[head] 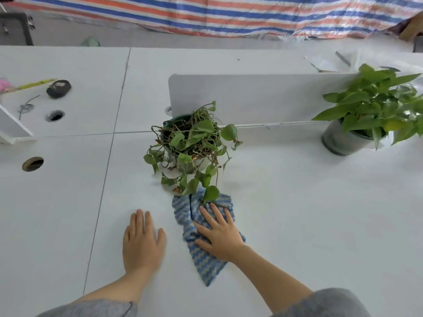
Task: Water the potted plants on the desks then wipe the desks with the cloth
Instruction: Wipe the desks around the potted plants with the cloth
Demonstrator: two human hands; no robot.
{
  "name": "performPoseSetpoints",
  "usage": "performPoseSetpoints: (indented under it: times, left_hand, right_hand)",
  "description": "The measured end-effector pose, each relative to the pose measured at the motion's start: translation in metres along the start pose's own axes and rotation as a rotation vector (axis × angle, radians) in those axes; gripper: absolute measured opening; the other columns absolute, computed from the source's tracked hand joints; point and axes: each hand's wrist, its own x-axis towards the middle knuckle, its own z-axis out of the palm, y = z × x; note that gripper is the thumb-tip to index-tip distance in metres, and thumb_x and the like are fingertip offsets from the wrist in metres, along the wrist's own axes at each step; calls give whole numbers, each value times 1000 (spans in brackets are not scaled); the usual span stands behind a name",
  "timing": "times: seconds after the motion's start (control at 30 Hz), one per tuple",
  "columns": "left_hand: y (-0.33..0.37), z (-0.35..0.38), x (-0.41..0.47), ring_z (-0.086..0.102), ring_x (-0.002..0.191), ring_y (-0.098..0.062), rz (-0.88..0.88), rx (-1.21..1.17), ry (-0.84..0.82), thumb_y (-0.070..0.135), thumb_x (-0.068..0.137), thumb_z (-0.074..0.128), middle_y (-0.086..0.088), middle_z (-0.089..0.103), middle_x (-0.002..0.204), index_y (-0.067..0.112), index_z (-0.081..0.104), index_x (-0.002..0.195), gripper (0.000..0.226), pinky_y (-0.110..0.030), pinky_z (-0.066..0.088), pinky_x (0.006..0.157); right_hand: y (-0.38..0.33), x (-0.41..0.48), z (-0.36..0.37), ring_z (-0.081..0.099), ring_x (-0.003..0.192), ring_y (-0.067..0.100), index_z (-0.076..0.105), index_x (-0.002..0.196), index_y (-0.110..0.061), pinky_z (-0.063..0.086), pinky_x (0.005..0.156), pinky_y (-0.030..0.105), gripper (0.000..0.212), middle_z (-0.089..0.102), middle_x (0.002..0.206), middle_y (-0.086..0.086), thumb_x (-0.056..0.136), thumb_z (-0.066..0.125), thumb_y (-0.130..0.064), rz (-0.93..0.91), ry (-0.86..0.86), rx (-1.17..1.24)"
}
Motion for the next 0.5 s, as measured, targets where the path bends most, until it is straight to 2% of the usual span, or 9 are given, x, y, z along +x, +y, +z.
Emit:
performPoseSetpoints:
  times: [0.07,0.13,0.23,0.27,0.3,0.37,0.4,0.5]
  left_hand:
    - [1,-2,0,-4,147,-20,10,-7,1,38,96,26,-6,-2,159,12,5,149,63,-34,5,120]
    - [0,-4,0,-3,147,-21,21,-14,9,38,96,26,-6,-2,159,11,5,149,63,-34,5,119]
    - [-1,-5,-1,0,147,-23,36,-21,19,38,96,27,-8,1,159,10,8,148,63,-35,8,119]
    - [-1,-5,-2,0,147,-23,39,-20,21,38,95,27,-9,2,159,10,8,148,63,-35,8,119]
    - [-1,-4,-2,0,147,-23,42,-19,22,38,95,27,-9,1,159,9,8,148,63,-35,8,119]
    - [-2,-4,-3,-1,147,-23,47,-21,21,38,96,26,-9,0,159,9,6,148,64,-36,8,120]
    - [-3,-5,-3,-2,147,-23,51,-16,17,39,96,24,-9,-2,159,9,4,148,64,-35,7,120]
    - [-4,-6,-4,-4,147,-23,60,-9,11,39,96,20,-10,-5,158,9,1,148,63,-35,5,120]
  right_hand:
    - [3,-4,0,-5,145,31,13,144,-41,-12,110,45,88,0,158,3,67,-17,-69,44,66,-24]
    - [8,-12,-3,11,144,34,20,143,-41,5,115,48,86,14,156,8,71,-18,-69,142,164,-57]
    - [33,-31,4,-6,145,31,1,146,-38,1,117,45,109,-7,158,9,48,-33,-75,393,60,40]
    - [42,-41,4,-7,145,31,-1,146,-37,2,117,44,109,-8,158,8,50,-32,-78,494,65,74]
    - [50,-52,2,-6,145,31,0,147,-35,4,117,44,97,-7,158,9,62,-21,-79,597,74,103]
    - [63,-72,8,-1,145,32,3,148,-30,10,117,42,69,-3,158,11,89,13,-64,780,86,153]
    - [65,-83,12,1,145,32,4,148,-28,12,117,42,64,0,158,11,93,22,-55,844,97,183]
    - [59,-114,25,8,145,29,13,148,-21,17,117,38,60,9,157,10,96,28,-47,954,122,218]
